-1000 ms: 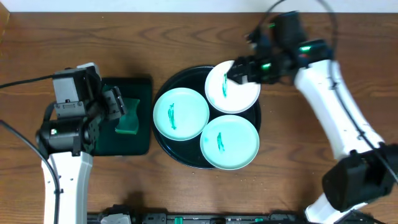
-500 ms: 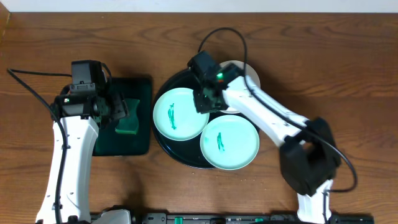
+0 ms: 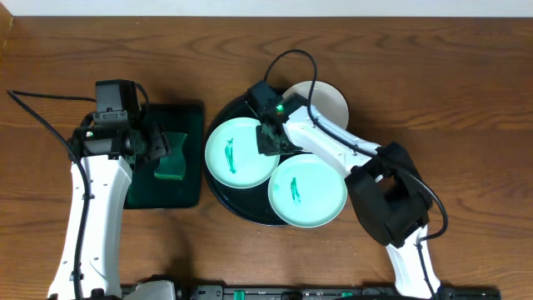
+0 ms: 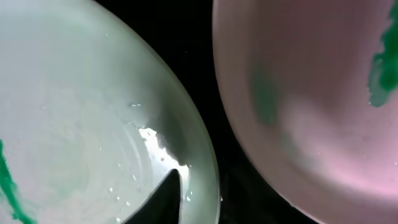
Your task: Clean dirty plates on tray and stack at the side
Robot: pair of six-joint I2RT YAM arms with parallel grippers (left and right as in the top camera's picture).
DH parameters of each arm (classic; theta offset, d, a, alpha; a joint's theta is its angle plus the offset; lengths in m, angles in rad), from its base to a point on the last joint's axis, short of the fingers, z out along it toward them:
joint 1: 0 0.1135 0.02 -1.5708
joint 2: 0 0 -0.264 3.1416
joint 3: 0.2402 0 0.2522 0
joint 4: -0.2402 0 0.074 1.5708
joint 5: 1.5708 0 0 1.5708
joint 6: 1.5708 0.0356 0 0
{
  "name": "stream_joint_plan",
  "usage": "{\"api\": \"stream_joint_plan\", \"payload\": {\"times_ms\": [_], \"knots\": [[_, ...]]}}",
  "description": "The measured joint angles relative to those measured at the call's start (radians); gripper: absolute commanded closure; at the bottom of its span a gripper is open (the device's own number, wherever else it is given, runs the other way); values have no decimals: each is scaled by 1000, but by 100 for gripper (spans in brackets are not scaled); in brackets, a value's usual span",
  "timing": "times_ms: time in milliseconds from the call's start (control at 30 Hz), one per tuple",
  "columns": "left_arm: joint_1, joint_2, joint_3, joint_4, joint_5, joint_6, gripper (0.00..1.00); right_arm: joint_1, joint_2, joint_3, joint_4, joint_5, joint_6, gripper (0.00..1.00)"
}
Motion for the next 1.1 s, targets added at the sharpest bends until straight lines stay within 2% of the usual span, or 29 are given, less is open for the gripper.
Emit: {"api": "stream_joint_plan", "payload": {"times_ms": [67, 167, 467, 667, 767, 933, 1100], "knots": [[0, 8, 0, -2, -2, 0, 27, 0, 16, 0, 5, 2, 3, 88], [0, 50, 0, -17, -3, 0, 26, 0, 27, 3, 8, 3, 4, 99], [0, 217, 1, 27, 29, 35, 28, -2, 26, 9, 1, 3, 8, 99], [0, 351, 1, 71, 75, 93, 39, -2, 26, 9, 1, 3, 8, 99], [0, 425, 1, 91, 84, 104, 41, -2, 26, 9, 1, 3, 8, 99], [0, 462, 1, 143, 103, 110, 54, -2, 26, 9, 1, 3, 7, 96], [0, 463, 1, 182, 139, 109, 55, -2, 26, 9, 1, 4, 8, 96]]}}
